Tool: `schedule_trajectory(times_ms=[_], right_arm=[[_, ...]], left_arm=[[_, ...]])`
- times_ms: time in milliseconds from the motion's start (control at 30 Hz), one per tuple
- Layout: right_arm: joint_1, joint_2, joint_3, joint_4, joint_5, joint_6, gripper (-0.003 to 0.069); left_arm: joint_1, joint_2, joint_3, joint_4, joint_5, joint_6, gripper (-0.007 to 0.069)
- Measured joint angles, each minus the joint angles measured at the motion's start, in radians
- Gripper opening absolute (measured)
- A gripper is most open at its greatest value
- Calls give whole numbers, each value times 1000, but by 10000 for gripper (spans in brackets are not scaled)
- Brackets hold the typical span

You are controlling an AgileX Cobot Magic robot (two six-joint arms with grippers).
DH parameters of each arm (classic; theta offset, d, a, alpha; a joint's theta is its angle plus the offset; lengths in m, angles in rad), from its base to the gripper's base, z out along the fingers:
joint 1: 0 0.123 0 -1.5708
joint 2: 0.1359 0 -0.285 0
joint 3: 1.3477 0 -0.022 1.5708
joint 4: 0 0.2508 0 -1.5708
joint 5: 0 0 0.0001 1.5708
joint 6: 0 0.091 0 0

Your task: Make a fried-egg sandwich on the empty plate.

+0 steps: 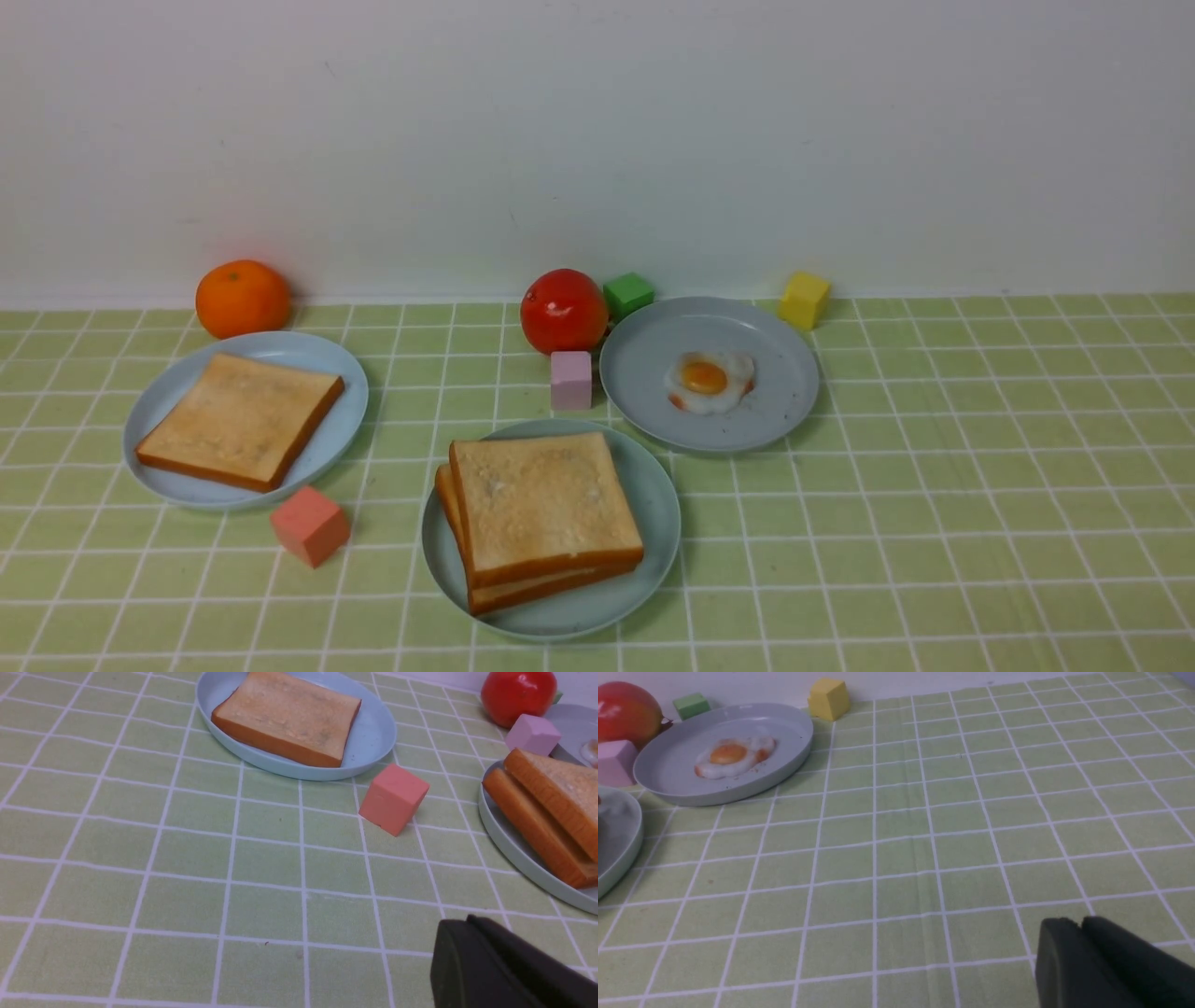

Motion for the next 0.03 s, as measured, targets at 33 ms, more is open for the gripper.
schedule_trajectory(times_ms=[33], right_arm=[[0, 0, 0, 0, 0, 0, 76]], left_arm=[[0, 0, 0, 0, 0, 0, -2]])
